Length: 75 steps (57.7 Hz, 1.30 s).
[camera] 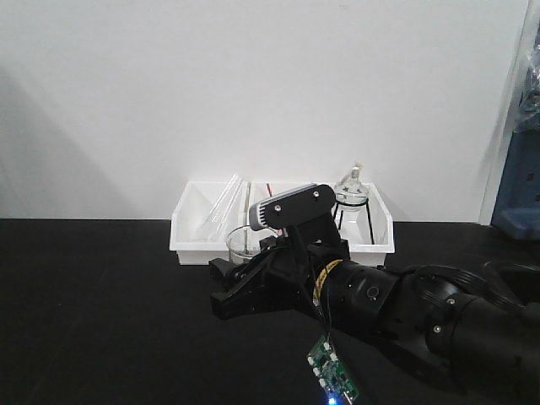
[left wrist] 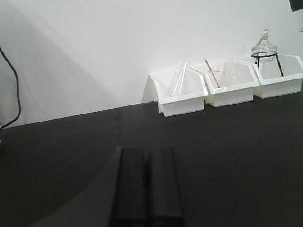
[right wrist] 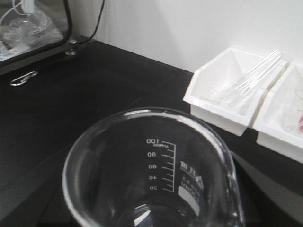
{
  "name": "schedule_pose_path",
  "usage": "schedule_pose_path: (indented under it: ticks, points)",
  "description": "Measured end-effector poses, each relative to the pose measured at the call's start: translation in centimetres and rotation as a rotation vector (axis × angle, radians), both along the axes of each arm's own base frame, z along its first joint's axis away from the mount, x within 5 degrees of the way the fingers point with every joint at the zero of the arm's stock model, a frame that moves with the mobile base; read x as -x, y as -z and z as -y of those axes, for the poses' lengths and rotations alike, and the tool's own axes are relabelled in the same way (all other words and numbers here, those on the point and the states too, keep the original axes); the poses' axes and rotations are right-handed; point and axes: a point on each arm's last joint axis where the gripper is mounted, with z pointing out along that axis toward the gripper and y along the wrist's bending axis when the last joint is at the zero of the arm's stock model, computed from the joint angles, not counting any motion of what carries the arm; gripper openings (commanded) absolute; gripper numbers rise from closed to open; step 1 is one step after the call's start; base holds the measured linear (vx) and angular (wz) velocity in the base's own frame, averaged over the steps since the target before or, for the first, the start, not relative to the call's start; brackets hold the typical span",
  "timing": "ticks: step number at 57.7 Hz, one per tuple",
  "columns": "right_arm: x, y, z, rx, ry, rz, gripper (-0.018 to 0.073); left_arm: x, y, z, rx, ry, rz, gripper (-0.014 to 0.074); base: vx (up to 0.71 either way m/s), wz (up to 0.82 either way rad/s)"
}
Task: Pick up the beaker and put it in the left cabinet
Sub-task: 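Hold the beaker in the right gripper while the base turns away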
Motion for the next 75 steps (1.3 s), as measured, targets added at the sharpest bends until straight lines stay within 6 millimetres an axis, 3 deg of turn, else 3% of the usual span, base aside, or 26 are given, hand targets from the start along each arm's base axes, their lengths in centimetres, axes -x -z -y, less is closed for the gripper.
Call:
schedule_pose_path:
  ticks: [24,75]
  points:
    - [0.00,0.01,0.00,0.001,0.000,-0.001,0.0040,0.00,0.00,0.00,0.000,0.000,0.000,0.0001,-0.17,0.39]
    - [-0.01,0.03,0.00,0.001,0.000,-0.001,0.0040,0.00,0.00,0.00,0.000,0.000,0.000,0.0001,-0.13,0.80]
